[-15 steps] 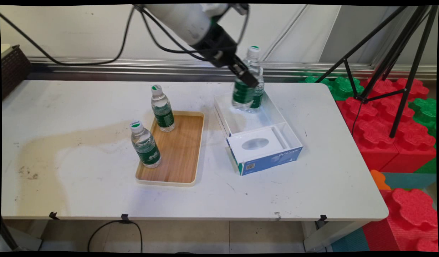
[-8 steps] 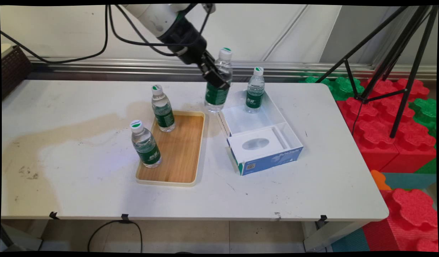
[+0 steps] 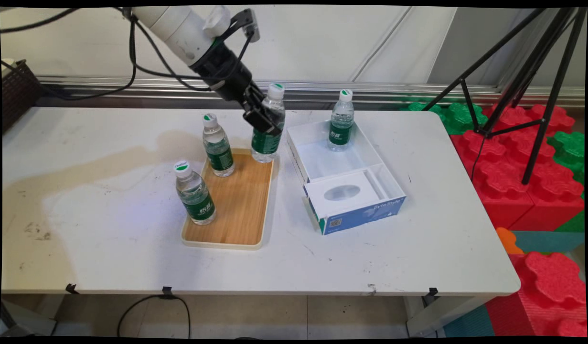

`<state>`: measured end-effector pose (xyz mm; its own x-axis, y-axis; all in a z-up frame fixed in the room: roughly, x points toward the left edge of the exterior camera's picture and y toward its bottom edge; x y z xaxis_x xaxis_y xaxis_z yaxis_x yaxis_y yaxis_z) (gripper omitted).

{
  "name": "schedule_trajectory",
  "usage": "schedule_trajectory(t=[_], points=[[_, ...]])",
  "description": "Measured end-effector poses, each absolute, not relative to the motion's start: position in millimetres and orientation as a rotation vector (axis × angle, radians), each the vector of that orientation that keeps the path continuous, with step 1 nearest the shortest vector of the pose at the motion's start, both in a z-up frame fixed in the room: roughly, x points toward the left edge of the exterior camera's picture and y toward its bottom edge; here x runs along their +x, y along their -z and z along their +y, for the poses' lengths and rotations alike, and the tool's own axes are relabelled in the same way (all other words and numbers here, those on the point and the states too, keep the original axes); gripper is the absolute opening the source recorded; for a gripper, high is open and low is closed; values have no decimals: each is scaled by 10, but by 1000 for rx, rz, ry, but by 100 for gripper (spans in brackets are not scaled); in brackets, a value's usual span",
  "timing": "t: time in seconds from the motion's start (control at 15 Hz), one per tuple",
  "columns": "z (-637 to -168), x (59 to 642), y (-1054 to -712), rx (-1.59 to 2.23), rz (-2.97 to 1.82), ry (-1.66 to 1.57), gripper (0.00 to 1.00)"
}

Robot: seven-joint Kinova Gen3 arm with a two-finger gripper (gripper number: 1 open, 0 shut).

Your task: Place the picked object on the tray

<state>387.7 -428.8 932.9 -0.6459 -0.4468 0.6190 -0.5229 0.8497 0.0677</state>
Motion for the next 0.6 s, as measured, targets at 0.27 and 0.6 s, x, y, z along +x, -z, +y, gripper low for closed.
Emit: schedule_trajectory(t=[0.27, 0.6], points=[[-4330, 4122, -9090, 686, -2376, -133, 0], [-4392, 4277, -8820, 660, -2370, -111, 0]])
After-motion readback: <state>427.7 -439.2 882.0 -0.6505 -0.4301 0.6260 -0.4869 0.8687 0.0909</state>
